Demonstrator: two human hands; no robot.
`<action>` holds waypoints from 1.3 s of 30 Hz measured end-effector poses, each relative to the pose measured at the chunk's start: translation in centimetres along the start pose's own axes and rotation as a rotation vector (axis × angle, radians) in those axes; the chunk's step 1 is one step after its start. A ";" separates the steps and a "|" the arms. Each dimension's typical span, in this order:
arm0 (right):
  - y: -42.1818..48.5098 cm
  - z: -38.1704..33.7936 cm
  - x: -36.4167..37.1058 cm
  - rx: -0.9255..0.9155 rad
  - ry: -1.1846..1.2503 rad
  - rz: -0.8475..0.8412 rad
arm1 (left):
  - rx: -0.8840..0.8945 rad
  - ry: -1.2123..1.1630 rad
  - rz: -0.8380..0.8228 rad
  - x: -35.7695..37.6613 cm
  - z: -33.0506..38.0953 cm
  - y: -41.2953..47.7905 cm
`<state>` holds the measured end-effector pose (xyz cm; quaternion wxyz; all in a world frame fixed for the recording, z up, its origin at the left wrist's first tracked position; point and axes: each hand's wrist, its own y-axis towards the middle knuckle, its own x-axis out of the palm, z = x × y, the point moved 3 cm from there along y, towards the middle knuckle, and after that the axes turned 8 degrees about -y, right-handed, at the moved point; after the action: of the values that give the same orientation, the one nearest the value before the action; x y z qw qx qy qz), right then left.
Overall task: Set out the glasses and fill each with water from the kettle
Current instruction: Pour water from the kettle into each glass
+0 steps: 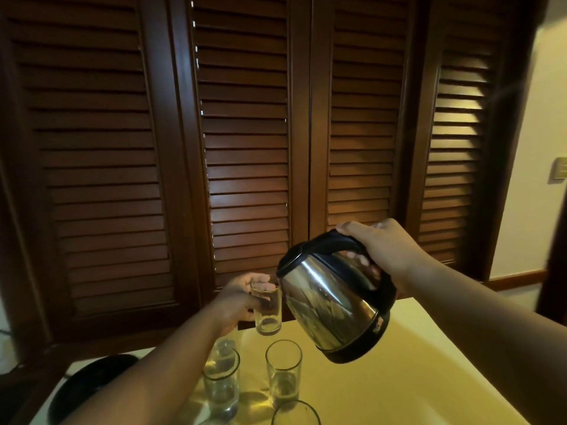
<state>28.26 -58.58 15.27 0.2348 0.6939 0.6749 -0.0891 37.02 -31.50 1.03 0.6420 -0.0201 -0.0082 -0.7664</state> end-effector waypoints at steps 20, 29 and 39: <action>1.2 -2.0 0.6 0.008 -0.114 0.005 | -0.017 0.061 0.050 -0.1 -0.7 0.1; 1.1 -2.5 1.2 -0.004 -0.130 0.009 | -0.024 0.055 0.045 0.2 -0.8 -0.1; 2.0 -2.3 1.7 0.004 -0.165 0.026 | -0.021 0.051 0.033 -0.3 -1.1 -0.1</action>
<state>29.89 -56.02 16.98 0.2893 0.6932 0.6442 -0.1441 36.93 -31.27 -0.08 0.6541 -0.0074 0.0167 -0.7562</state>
